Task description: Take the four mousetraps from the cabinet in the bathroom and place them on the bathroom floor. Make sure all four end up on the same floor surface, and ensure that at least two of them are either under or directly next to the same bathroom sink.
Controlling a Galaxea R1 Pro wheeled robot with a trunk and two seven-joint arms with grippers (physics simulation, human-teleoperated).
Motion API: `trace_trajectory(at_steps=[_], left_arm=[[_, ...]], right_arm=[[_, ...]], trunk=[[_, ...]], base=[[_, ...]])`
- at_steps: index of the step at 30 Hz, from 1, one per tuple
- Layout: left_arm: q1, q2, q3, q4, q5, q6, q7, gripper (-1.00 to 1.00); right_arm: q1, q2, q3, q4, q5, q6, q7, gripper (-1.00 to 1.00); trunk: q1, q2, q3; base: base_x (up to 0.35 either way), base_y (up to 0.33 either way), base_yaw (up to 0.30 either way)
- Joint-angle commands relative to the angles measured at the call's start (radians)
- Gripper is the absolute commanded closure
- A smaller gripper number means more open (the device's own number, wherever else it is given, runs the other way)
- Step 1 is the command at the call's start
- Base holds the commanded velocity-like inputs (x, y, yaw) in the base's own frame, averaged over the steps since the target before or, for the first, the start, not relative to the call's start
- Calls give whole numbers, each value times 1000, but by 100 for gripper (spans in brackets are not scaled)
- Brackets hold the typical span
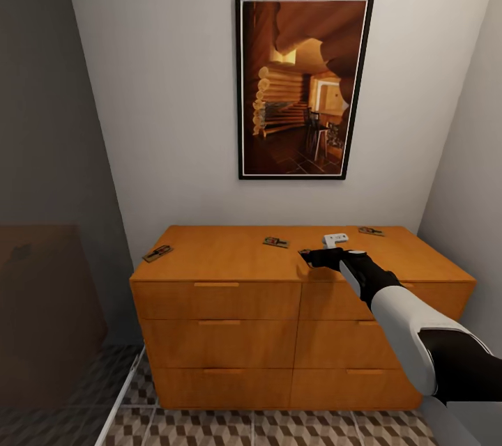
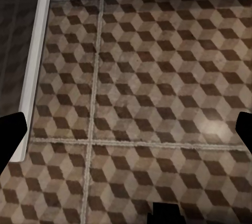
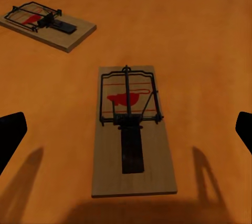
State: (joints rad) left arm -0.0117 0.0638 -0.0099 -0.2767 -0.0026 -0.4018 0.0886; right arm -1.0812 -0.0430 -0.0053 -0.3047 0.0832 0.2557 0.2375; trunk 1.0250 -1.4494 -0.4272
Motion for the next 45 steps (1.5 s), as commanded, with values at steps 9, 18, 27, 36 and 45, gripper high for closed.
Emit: trace_trajectory(at_steps=[9,18,27,36,45], left_arm=[[-1,-1,-1,1,0,-3,3,-100],[-1,0,-1,1,0,-3,3,-100],[-1,-1,-1,1,0,-3,3,-100],[-1,-1,-1,1,0,-3,3,-100],[-1,-1,-1,1,0,-3,3,-100]], right_arm=[[0,0,-1,-2,9,5,5,-100],[0,0,-1,4,9,5,4,-100],[-1,-10,-1,26,9,-18,3,-100],[-1,-11,-1,52,10,-45,3,-100],[-1,-11,0,55,10,-47,3,-100]], trunk=[[0,-1,-1],[0,-1,-1],[0,-1,-1],[0,-1,-1],[0,-1,-1]], base=[[3,0,0],[0,0,0],[0,0,0],[0,0,0],[0,0,0]])
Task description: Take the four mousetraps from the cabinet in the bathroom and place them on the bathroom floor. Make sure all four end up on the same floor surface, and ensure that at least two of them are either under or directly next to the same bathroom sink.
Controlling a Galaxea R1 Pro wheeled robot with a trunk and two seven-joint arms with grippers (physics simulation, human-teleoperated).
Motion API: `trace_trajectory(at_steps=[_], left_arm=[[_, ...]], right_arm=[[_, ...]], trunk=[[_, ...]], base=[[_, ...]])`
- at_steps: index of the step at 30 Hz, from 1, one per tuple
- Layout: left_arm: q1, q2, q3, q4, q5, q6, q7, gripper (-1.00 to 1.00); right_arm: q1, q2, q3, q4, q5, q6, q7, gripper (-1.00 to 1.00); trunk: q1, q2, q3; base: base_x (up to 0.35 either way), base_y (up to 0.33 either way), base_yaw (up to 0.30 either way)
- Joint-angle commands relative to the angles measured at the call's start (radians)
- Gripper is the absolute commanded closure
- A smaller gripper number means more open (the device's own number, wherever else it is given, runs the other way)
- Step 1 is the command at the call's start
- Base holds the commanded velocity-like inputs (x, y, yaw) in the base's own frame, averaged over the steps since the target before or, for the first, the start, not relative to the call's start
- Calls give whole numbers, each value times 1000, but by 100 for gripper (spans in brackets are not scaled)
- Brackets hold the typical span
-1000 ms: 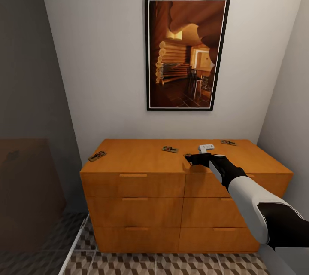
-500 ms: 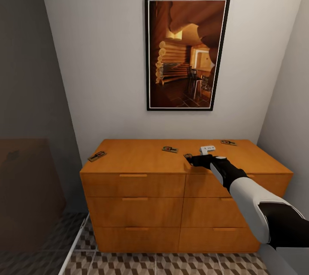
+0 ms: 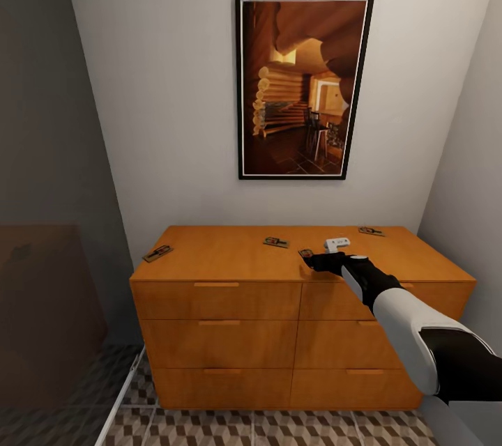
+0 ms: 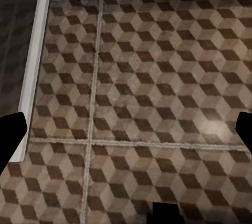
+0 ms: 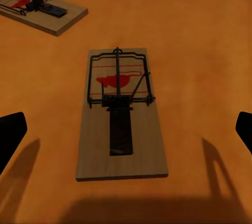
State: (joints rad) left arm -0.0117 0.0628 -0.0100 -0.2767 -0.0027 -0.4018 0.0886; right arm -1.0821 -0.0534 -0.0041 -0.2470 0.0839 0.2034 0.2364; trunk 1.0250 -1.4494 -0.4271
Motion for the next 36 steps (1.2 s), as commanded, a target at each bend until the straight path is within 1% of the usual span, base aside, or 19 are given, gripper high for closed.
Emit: trace_trajectory(at_steps=[1,36], left_arm=[[-1,0,-2,1,0,-3,3,-100],[-1,0,-2,1,0,-3,3,-100]], right_arm=[[0,0,-1,-2,9,5,4,-100],[1,0,-1,11,10,2,4,-100]], trunk=[[0,-1,-1],[0,-1,-1]], base=[[0,0,0],[0,0,0]])
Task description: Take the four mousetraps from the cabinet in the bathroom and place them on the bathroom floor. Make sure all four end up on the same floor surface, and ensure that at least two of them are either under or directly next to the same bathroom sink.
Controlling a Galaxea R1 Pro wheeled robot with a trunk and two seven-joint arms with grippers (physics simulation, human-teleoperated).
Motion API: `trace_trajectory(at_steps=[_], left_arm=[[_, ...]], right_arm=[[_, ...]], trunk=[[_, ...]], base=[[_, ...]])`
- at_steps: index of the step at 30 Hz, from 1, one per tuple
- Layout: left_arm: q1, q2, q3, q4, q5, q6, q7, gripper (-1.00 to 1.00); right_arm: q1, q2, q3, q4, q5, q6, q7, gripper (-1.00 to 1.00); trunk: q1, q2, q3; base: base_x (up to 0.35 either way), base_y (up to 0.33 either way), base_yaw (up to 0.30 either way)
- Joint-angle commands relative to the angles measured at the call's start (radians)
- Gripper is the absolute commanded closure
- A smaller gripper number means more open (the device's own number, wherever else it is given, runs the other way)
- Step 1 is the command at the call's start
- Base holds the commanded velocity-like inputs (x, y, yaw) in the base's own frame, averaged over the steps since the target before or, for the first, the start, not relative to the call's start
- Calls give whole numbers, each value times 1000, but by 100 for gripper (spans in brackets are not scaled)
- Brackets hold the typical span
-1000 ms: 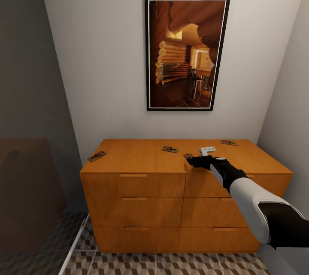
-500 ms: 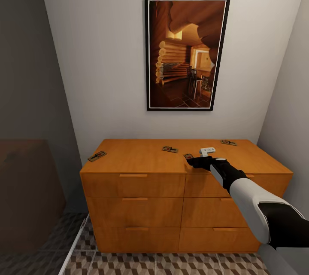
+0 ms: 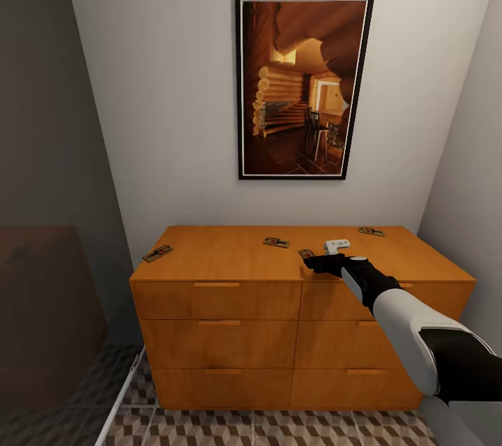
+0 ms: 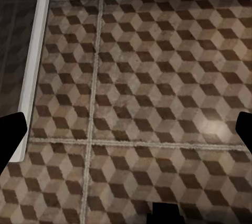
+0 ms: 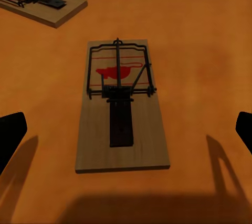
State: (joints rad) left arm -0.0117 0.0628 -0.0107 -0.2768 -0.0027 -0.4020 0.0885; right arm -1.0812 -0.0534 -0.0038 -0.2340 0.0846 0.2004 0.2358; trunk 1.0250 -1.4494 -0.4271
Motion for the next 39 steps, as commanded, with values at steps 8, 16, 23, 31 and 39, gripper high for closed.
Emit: trace_trajectory(at_steps=[8,16,23,31,39], left_arm=[[-1,0,-2,1,0,-3,4,-100],[-1,0,-2,1,0,-3,4,-100],[-1,0,-2,1,0,-3,4,-100],[-1,0,-2,1,0,-3,4,-100],[-1,-1,-2,1,0,-3,4,-100]], right_arm=[[0,0,-1,-2,9,5,4,-100],[2,0,-1,-1,9,-9,4,-100],[3,0,-1,22,9,-36,3,-100],[3,0,-1,40,9,-56,3,-100],[3,0,-1,76,9,-88,3,-100]], trunk=[[0,-1,-1],[0,-1,-1],[0,-1,-1],[0,-1,-1],[0,-1,-1]], base=[[0,0,0],[0,0,0],[0,0,0],[0,0,0],[0,0,0]])
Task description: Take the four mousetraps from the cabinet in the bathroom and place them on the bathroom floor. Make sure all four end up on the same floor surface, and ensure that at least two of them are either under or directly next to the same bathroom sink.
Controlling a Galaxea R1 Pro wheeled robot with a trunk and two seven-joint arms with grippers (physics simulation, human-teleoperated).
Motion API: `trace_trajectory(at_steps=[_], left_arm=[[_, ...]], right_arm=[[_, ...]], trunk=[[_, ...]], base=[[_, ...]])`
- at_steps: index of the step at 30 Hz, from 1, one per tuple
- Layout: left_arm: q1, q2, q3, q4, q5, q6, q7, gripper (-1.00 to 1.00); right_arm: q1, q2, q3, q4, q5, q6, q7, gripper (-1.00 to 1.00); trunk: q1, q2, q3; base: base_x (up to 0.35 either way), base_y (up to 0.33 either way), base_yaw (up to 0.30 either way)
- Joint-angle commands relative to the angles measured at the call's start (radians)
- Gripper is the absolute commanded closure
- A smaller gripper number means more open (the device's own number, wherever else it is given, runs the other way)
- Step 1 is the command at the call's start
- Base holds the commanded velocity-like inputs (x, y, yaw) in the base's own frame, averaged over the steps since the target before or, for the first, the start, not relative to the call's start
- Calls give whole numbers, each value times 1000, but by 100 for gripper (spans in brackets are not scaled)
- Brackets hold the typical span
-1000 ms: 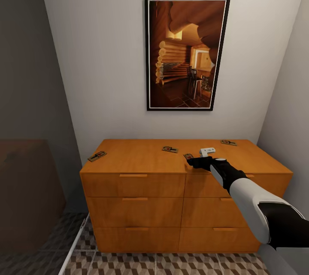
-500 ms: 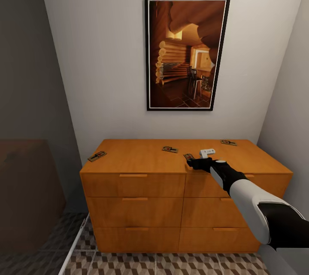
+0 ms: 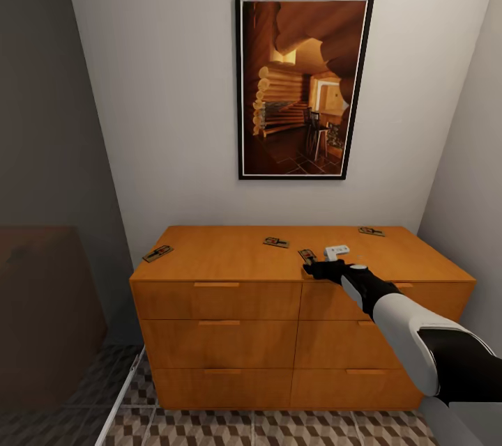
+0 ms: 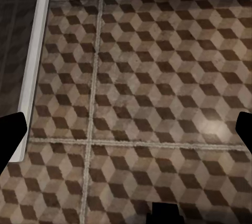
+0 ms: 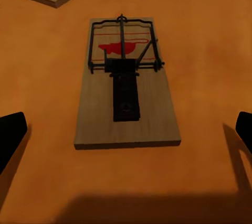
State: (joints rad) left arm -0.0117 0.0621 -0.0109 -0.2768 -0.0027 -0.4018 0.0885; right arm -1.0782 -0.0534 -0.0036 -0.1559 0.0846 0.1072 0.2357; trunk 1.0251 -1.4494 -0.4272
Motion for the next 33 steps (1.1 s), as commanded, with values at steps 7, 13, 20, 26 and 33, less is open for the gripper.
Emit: trace_trajectory(at_steps=[7,13,20,26,33], left_arm=[[-1,0,-1,1,0,-3,4,-100],[-1,-1,-1,3,0,-3,4,-100],[-1,-1,0,6,0,-3,4,-100],[-1,-1,0,6,0,-3,4,-100],[-1,-1,0,7,0,-3,4,-100]], right_arm=[[0,0,-1,1,9,2,4,-100],[0,0,-1,2,9,2,4,-100],[0,0,-1,2,9,2,4,-100],[0,0,-1,2,9,2,4,-100],[0,0,-1,2,9,2,4,-100]], trunk=[[0,-1,-1],[0,-1,-1],[0,-1,-1],[0,-1,-1],[0,-1,-1]], base=[[0,0,0],[0,0,0],[0,0,0],[83,0,0],[28,0,0]])
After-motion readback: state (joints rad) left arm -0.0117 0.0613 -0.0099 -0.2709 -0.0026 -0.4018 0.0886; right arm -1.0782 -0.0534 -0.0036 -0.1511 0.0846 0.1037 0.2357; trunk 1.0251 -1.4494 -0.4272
